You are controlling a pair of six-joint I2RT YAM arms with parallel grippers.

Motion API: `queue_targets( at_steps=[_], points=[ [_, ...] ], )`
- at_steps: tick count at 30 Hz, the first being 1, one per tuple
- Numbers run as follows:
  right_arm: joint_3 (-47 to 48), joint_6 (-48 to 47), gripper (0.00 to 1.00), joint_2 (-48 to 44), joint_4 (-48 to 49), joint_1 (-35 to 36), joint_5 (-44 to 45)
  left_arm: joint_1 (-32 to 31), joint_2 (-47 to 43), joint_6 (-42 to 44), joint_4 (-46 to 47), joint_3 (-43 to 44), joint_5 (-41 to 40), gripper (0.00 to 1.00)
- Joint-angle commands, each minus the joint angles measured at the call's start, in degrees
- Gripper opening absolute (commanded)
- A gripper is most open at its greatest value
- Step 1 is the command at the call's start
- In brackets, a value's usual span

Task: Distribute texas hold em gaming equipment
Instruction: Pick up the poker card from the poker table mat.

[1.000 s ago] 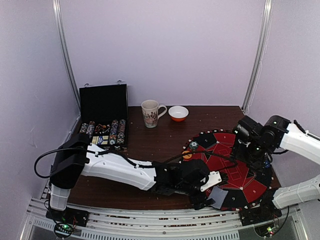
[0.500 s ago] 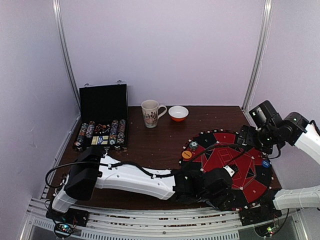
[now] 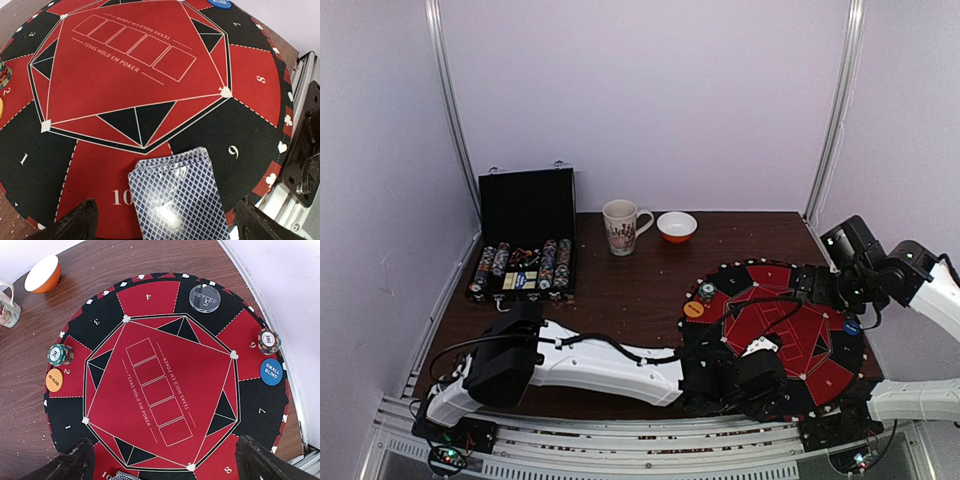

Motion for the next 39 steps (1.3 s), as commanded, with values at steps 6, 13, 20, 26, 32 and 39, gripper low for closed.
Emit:
queue_targets(
  at_steps=[6,13,20,26,32,39],
  points=[
    [-2.99,-2.3,1.0,-2.33,0.2,-0.46,0.55,-0.61,1.77,-1.99,0.71,1.52,-1.36,0.98],
    [-4.19,-2.69,1.0,-2.48,0.76,-0.63,-0.03,-0.8,3.49,-1.37,0.82,2.02,-1.17,0.98],
    [-4.51,-2.8,1.0,-2.38,0.95,-0.72,-0.29,-1.1,5.01,-0.06,0.82,3.42,-0.68,0.98],
    [-4.9,-2.83,1.0,-2.38,1.08,-0.8,-0.54,-1.3,5.39,1.32,0.74,3.5,0.49,0.98],
    [-4.92,-3.06,1.0,-1.96,1.39,-0.81,-0.86,-1.25,4.82,2.59,0.55,2.91,0.51,0.98],
    [-5.05,-3.22,1.0,-1.87,1.63,-0.9,-0.94,-1.24,7.88,3.31,-2.09,4.33,2.42,0.97]
  ],
)
